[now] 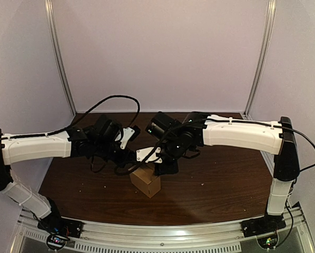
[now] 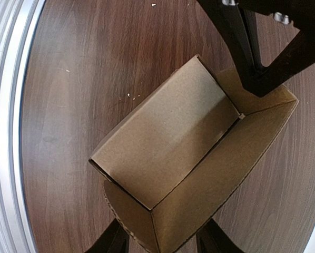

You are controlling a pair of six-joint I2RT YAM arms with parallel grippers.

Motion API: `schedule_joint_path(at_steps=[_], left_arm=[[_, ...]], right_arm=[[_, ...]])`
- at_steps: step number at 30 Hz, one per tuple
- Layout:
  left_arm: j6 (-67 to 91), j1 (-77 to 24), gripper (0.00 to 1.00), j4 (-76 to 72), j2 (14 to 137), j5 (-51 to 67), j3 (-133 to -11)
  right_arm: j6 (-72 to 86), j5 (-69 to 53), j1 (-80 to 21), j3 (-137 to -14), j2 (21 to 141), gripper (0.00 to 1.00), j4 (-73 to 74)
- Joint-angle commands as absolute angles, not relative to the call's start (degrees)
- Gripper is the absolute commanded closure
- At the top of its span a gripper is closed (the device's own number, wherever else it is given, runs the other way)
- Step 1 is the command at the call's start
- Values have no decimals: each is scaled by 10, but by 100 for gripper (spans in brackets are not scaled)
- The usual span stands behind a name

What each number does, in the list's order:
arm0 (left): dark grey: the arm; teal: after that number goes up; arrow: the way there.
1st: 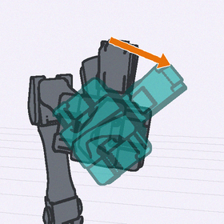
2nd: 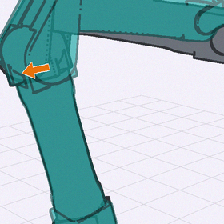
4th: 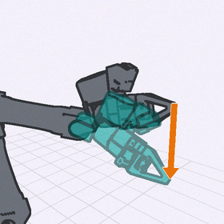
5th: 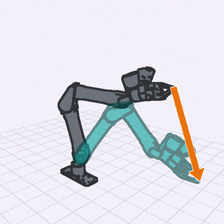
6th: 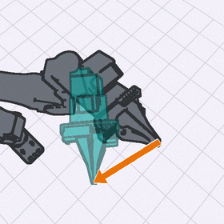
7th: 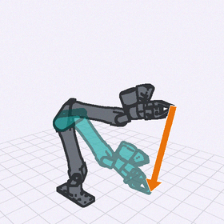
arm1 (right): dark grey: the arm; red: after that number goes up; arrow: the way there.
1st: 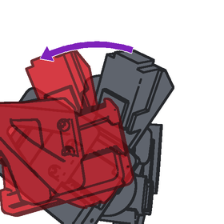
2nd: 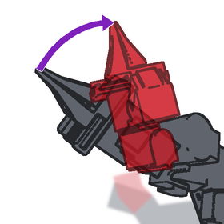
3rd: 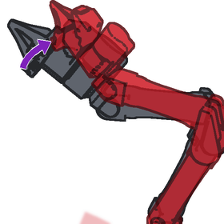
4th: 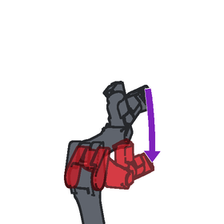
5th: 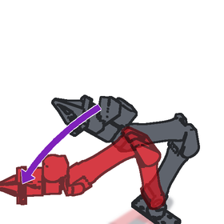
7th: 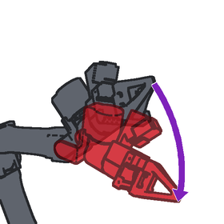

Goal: Fold the paper box

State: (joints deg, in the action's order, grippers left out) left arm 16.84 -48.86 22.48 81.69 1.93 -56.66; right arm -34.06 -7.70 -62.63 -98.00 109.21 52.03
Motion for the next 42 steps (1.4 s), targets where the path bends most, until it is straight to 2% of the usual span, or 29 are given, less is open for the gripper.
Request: schedule_joint_path(at_steps=[1,32,42], left_arm=[[165,-492,100,242,824,27,-572],[172,-492,100,181,810,24,-515],[143,-491,100,205,804,14,-527]], right_arm=[[-330,-66,-628,-988,1108,56,524],[-339,-29,-648,-977,1114,57,525],[-329,-13,-649,-990,1121,57,525]])
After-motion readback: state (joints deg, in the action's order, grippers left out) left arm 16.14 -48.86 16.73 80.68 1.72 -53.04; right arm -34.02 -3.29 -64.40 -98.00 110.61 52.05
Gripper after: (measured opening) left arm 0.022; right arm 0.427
